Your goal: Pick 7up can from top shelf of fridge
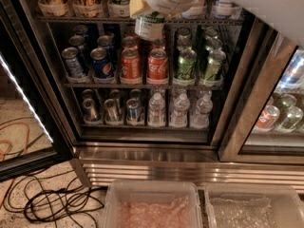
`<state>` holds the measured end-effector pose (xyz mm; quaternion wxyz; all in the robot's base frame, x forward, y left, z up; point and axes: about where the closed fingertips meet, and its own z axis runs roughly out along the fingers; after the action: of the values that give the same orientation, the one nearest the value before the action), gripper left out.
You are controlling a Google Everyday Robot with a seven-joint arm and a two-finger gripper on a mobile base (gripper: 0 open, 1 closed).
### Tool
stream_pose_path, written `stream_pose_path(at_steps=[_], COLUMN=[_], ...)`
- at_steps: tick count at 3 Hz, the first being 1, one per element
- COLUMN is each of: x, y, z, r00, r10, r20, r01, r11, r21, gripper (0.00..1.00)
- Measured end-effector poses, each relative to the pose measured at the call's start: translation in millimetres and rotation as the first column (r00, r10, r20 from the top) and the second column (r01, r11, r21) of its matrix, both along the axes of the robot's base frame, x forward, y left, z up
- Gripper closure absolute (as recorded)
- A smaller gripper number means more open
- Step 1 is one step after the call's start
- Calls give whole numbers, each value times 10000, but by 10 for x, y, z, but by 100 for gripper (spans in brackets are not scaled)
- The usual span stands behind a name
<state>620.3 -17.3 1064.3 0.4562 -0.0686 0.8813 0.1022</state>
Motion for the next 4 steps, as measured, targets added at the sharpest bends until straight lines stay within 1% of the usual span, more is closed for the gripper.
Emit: stream_pose_path(at_steps=[1, 2, 3, 4], x=[-355, -880, -1028, -1028], y=[53, 171, 329, 329], z=[-65, -352, -305, -305], r00=[9967, 9713, 9596, 9596], r10=[437, 1041, 1424, 1424], r20=[-685, -2138, -2425, -2426], r01=[-433, -953, -1164, -1165], r11=[9990, 9941, 9862, 9862], r21=[76, 510, 1181, 1181], gripper=[100, 100, 100, 100])
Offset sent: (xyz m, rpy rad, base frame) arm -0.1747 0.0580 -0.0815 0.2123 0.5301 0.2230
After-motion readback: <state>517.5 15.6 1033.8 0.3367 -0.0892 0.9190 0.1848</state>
